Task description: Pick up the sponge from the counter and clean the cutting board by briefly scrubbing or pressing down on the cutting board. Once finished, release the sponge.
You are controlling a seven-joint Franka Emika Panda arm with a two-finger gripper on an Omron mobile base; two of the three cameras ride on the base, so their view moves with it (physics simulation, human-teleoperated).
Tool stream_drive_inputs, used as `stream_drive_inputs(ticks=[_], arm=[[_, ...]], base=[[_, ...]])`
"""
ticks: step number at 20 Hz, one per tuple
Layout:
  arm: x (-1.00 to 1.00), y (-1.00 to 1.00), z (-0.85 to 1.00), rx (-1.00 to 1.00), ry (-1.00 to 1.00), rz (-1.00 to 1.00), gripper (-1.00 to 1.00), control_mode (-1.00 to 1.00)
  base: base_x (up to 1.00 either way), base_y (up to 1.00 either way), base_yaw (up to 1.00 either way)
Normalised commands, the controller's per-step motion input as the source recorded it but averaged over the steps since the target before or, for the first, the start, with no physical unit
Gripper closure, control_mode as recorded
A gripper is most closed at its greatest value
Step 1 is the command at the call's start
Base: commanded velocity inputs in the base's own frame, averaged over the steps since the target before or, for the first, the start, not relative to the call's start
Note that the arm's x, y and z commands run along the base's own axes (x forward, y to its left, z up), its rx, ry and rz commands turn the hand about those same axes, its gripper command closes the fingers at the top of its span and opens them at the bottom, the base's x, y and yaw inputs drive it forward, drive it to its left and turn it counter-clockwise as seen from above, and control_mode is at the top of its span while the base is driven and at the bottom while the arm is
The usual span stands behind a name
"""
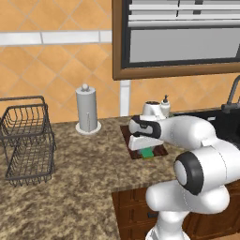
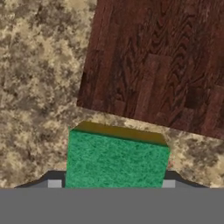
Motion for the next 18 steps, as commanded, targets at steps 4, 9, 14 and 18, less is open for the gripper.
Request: stream_drive_inputs(ticks=[4,9,14,18], arm=[[0.66,0.11,-0.06,0.00,0.00,-0.06,1.00,-1.00],[0.40,0.02,-0.36,0.00,-0.01,-0.04,1.00,-1.00],[0.42,0.00,-0.34,0.00,0.00,-0.04,1.00,-1.00],[0.24,0.00,-0.48,0.00,-0.04,-0.03,1.00,-1.00]], base=[[0.00,0.00,0.00],[0.00,0.00,0.00],[0.00,0.00,0.00],[0.00,0.00,0.00]])
